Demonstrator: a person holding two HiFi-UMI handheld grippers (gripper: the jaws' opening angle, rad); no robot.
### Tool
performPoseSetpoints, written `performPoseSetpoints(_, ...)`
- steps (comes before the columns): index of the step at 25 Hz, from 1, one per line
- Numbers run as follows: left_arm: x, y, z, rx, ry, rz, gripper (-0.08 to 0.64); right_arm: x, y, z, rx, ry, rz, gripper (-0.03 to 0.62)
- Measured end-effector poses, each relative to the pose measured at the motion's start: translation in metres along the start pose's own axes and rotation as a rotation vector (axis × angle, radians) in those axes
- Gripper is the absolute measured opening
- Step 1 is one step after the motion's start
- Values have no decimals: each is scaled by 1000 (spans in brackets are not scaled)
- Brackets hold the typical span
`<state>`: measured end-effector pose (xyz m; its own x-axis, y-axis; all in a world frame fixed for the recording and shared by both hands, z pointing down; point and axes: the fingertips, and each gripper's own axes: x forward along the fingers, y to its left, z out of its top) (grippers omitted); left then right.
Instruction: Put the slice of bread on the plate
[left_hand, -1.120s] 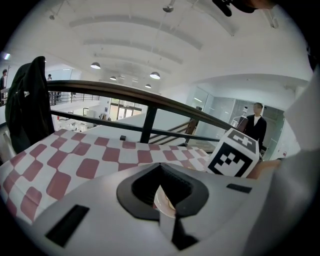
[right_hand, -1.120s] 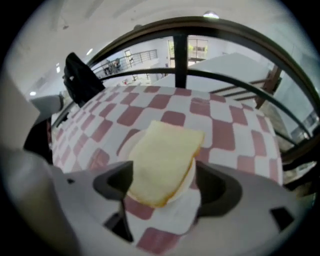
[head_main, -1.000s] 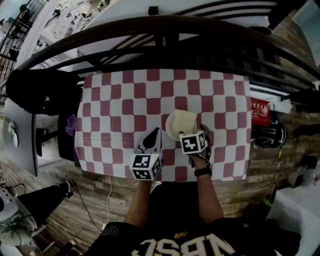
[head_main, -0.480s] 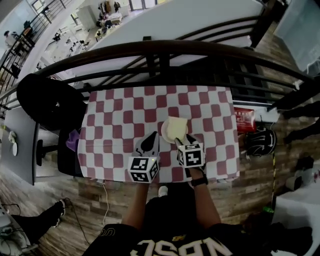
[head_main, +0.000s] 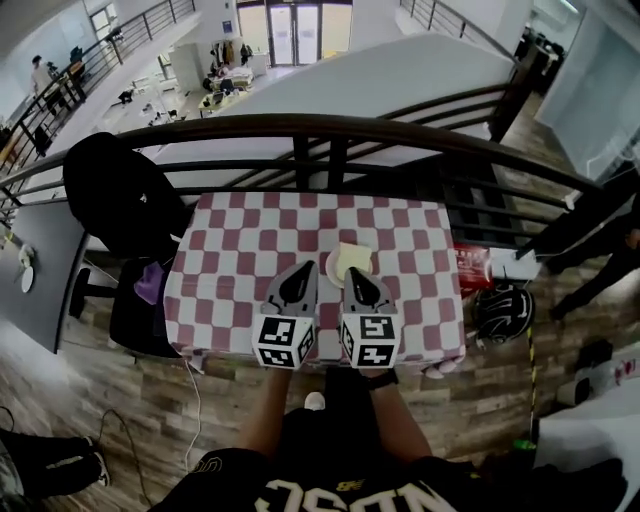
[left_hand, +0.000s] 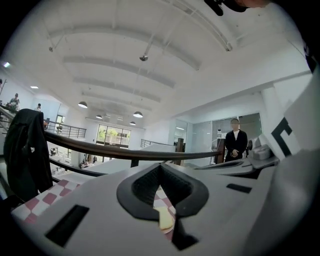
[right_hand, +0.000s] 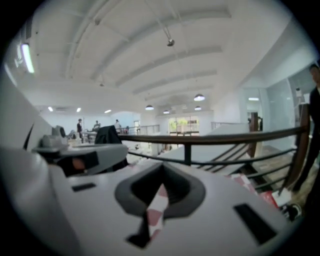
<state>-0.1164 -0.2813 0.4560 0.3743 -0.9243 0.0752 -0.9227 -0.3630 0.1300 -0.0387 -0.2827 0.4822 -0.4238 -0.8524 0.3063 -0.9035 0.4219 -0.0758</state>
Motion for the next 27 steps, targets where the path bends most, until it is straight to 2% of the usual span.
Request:
performPoseSetpoints(5,-33,0,21,34,-53,9,17,-28,28,21,-36,-93,1,15)
performPoseSetpoints(10,-54,-2,28,44,-71,4,17,-41,44,21,-52,-104,-9,15)
performPoseSetpoints(14,-69,1,32,41,-83,13,17,-50,56,28,-140,-121,-37,15)
performPoseSetpoints(18,-82,8,33,26,-117,46,17,-56,68,25,-145,-124,-24,15)
performPoseSetpoints(22,-93,14,42,33,-181,88,17,-62,63,18,-150,-110,-63,15)
performPoseSetpoints(27,-90,9,38,22,-160,64,17,-66,33,15,-132,-98,-151,15)
